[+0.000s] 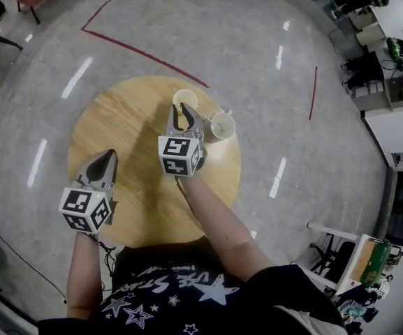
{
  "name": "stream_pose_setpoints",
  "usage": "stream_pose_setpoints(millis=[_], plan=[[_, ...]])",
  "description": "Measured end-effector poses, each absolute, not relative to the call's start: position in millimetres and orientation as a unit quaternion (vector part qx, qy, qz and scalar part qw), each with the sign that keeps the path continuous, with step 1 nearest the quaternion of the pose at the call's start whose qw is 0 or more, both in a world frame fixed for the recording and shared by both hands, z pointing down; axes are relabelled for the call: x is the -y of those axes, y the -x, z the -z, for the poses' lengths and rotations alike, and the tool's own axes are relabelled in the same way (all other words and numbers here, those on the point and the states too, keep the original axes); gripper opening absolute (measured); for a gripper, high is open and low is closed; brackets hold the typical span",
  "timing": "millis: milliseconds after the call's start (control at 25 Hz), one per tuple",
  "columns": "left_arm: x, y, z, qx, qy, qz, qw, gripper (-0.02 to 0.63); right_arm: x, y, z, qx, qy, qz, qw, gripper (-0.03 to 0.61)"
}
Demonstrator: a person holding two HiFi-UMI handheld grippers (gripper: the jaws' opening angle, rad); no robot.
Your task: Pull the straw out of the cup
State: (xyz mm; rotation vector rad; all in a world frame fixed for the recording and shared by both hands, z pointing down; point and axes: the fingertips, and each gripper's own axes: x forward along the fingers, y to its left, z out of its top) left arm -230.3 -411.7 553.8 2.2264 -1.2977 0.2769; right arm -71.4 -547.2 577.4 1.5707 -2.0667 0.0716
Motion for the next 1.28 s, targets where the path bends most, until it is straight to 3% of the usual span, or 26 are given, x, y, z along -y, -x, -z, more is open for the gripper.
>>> stream_pose_setpoints(millis=[680, 1280], plan=[[410, 238, -547, 0.485, -0.828, -0.099, 0.265, 0.006, 543, 72, -562, 0.758, -0.597, 0.01, 0.263, 0.046], [389, 246, -530, 0.481, -0.838, -0.086, 0.242, 0.006, 506, 71, -519, 0.756, -0.616, 0.044, 0.217, 0.044]])
